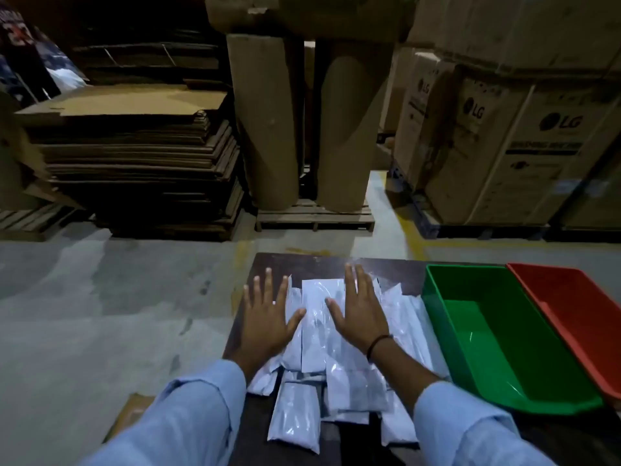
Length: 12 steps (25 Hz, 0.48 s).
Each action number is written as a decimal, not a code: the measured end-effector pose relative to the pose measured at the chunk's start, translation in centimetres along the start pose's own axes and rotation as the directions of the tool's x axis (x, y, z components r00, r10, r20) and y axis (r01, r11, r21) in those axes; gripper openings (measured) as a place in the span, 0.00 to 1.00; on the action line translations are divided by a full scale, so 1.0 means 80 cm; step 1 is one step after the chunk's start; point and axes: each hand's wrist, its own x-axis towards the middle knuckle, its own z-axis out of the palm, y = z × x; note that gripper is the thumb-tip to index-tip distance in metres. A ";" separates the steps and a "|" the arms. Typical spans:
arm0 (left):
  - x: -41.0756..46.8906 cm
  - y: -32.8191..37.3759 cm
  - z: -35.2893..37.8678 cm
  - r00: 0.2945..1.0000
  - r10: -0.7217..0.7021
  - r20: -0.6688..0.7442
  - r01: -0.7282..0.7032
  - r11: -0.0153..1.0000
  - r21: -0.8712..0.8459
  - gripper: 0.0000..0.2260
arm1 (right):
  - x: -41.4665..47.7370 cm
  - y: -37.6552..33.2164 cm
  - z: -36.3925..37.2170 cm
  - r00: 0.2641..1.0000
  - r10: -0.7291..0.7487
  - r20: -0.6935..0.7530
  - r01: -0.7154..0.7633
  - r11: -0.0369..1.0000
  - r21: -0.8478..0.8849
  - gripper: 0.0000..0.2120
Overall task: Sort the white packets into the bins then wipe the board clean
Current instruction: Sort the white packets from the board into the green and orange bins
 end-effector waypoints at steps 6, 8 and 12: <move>-0.035 0.015 0.057 0.995 -0.070 0.069 0.069 0.998 0.007 0.37 | -0.062 0.010 0.056 0.960 0.125 0.252 -0.091 0.985 -0.144 0.38; -0.034 0.023 0.058 0.987 -0.126 0.098 0.129 0.991 -0.020 0.37 | -0.063 0.013 0.053 0.948 0.121 0.295 -0.072 0.983 -0.170 0.38; -0.037 0.042 0.063 0.980 -0.172 0.097 0.178 0.982 -0.062 0.37 | -0.066 0.026 0.053 0.926 0.124 0.357 -0.066 0.983 -0.171 0.43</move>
